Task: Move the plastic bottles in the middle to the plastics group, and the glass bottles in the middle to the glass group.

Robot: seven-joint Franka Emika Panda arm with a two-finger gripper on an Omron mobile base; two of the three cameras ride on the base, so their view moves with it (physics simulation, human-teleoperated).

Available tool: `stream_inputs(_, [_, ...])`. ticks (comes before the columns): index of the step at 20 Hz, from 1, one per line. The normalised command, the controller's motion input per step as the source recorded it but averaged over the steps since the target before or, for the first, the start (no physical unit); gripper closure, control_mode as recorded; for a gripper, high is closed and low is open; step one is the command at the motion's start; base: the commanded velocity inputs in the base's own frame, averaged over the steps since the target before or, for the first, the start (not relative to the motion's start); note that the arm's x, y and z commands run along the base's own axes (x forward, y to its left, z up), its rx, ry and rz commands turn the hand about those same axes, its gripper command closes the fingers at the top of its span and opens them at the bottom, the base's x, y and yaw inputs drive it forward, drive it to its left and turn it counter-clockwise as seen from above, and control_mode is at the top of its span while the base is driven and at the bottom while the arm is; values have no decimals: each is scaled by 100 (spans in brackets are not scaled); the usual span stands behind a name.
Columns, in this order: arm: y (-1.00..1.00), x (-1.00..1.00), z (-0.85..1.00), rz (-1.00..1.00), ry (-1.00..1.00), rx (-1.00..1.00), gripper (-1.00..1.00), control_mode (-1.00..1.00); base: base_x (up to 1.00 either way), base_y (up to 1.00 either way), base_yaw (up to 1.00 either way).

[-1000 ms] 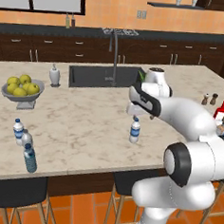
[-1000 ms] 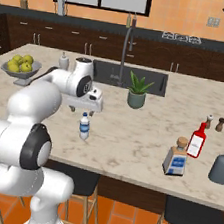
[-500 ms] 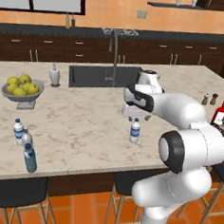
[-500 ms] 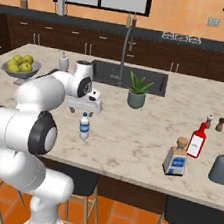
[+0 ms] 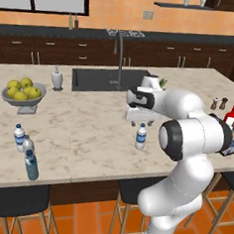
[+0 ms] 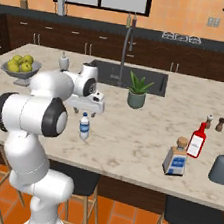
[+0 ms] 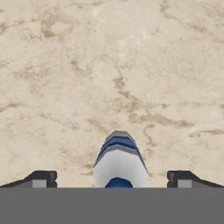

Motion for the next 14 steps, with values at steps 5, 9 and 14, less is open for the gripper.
stream_inputs(5, [0,-2,-9,0,3,3,-100,-100,0,0,0])
stream_inputs(9, [0,-5,0,0,0,2,-100,-100,0,0,0])
stream_inputs(14, [0,-9,-2,0,0,0,-100,-100,0,0,0])
